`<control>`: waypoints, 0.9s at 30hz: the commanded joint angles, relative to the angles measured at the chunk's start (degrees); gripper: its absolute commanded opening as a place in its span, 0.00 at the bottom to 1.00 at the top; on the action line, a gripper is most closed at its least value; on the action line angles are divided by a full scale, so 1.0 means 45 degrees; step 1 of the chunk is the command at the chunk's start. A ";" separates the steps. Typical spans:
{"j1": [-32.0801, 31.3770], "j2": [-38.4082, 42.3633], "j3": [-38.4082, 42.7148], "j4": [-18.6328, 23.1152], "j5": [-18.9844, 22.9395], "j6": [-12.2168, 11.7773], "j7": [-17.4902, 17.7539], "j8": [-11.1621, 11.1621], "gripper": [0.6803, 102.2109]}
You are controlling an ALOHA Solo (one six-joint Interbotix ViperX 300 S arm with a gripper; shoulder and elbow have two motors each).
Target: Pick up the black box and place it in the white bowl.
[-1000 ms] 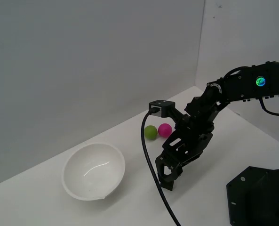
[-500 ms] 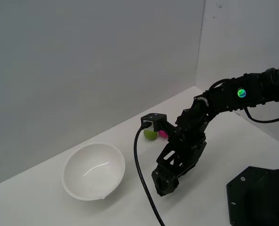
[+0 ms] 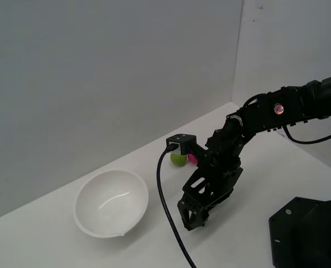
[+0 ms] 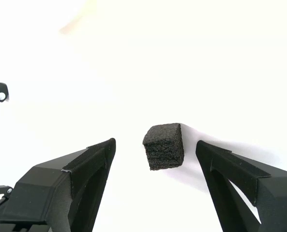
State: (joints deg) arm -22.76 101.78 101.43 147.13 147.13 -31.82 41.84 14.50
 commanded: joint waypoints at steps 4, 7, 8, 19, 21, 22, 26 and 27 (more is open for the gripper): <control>-0.0254 -0.0391 -0.0332 0.0039 0.0039 -0.0117 -0.0273 0.0195 0.97; -0.0371 -0.0527 -0.0469 0.0039 0.0039 -0.0117 -0.0293 0.0195 0.97; -0.0410 -0.0547 -0.0488 0.0039 0.0039 -0.0117 -0.0293 0.0195 0.96; -0.0469 -0.0605 -0.0527 0.0059 0.0059 -0.0117 -0.0273 0.0195 0.26; -0.0488 -0.0547 -0.0469 0.0059 0.0059 -0.0117 -0.0273 0.0215 0.08; -0.0488 -0.0527 -0.0430 0.0039 0.0039 -0.0117 -0.0273 0.0195 0.01; -0.0488 -0.0469 -0.0391 0.0059 0.0059 -0.0117 -0.0273 0.0195 0.02; -0.0488 -0.0469 -0.0391 0.0059 0.0059 -0.0117 -0.0273 0.0195 0.02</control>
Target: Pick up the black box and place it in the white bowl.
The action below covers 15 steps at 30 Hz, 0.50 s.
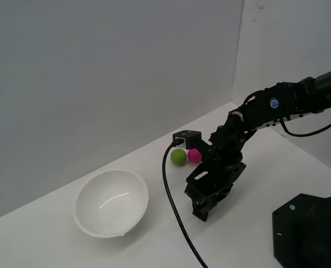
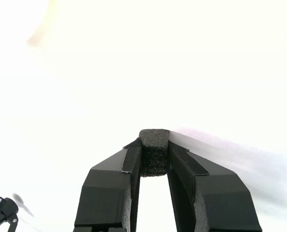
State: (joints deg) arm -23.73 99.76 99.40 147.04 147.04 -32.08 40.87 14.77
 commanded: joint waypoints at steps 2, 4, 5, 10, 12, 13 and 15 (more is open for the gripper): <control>-0.0273 0.0000 0.0078 0.0078 0.0078 -0.0059 -0.0059 0.0137 0.02; -0.0293 0.0020 0.0117 0.0059 0.0039 -0.0059 -0.0039 0.0137 0.02; -0.0352 0.0059 0.0156 0.0039 0.0020 -0.0059 -0.0020 0.0098 0.02; -0.0859 0.0312 0.0391 -0.0176 -0.0215 -0.0059 0.0020 -0.0195 0.02; -0.0977 0.0371 0.0449 -0.0293 -0.0371 -0.0059 0.0020 -0.0215 0.02; -0.0996 0.0410 0.0488 -0.0371 -0.0430 -0.0059 0.0020 -0.0215 0.02; -0.0996 0.0508 0.0605 -0.0508 -0.0527 -0.0059 0.0039 -0.0215 0.02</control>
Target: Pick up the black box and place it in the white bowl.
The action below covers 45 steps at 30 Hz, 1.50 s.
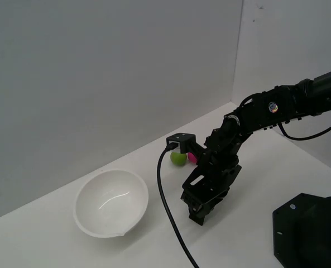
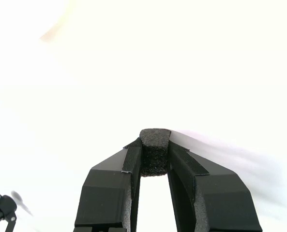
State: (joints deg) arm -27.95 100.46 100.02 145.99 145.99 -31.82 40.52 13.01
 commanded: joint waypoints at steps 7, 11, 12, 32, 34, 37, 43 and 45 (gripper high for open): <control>0.0020 0.0820 0.0918 -0.0488 -0.0527 -0.0020 0.0371 0.0176 0.02; 0.0195 0.1211 0.1289 -0.0605 -0.0645 0.0117 0.0703 0.0176 0.02; 0.0254 0.1348 0.1445 -0.0625 -0.0684 0.0117 0.0762 0.0176 0.02; 0.1953 0.3262 0.3359 -0.1992 -0.2051 0.1328 0.1914 0.0176 0.02; 0.2012 0.3418 0.3496 -0.1992 -0.2051 0.1367 0.1992 0.0176 0.02; 0.2070 0.3652 0.3730 -0.1992 -0.2070 0.1406 0.2012 0.0176 0.02; 0.2109 0.3945 0.4004 -0.2285 -0.2363 0.1406 0.2012 0.0156 0.02; 0.2109 0.3887 0.3965 -0.2520 -0.2598 0.1406 0.2031 0.0176 0.02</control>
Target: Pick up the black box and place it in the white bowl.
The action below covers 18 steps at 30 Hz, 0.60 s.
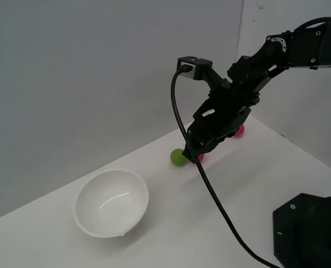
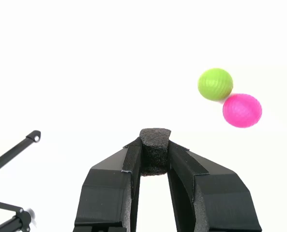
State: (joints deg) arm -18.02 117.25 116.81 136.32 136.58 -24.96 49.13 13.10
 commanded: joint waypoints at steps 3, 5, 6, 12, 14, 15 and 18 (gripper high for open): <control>-0.0156 0.0078 0.0137 -0.0820 -0.0938 -0.0117 0.0098 0.0156 0.02; -0.0352 -0.0039 0.0039 -0.1094 -0.1250 -0.0117 0.0098 0.0156 0.02; -0.0508 -0.0117 -0.0059 -0.1250 -0.1387 -0.0117 0.0098 0.0156 0.02; -0.1426 -0.0801 -0.0742 -0.1816 -0.1934 -0.0215 0.0000 0.0137 0.02; -0.1699 -0.1055 -0.0996 -0.1973 -0.2109 -0.0273 -0.0137 0.0137 0.02; -0.1855 -0.1172 -0.1133 -0.2070 -0.2188 -0.0332 -0.0254 0.0137 0.02; -0.2363 -0.1621 -0.1563 -0.2363 -0.2480 -0.0449 -0.0527 0.0137 0.02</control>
State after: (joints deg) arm -27.42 109.69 109.25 127.62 127.71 -25.22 47.20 13.10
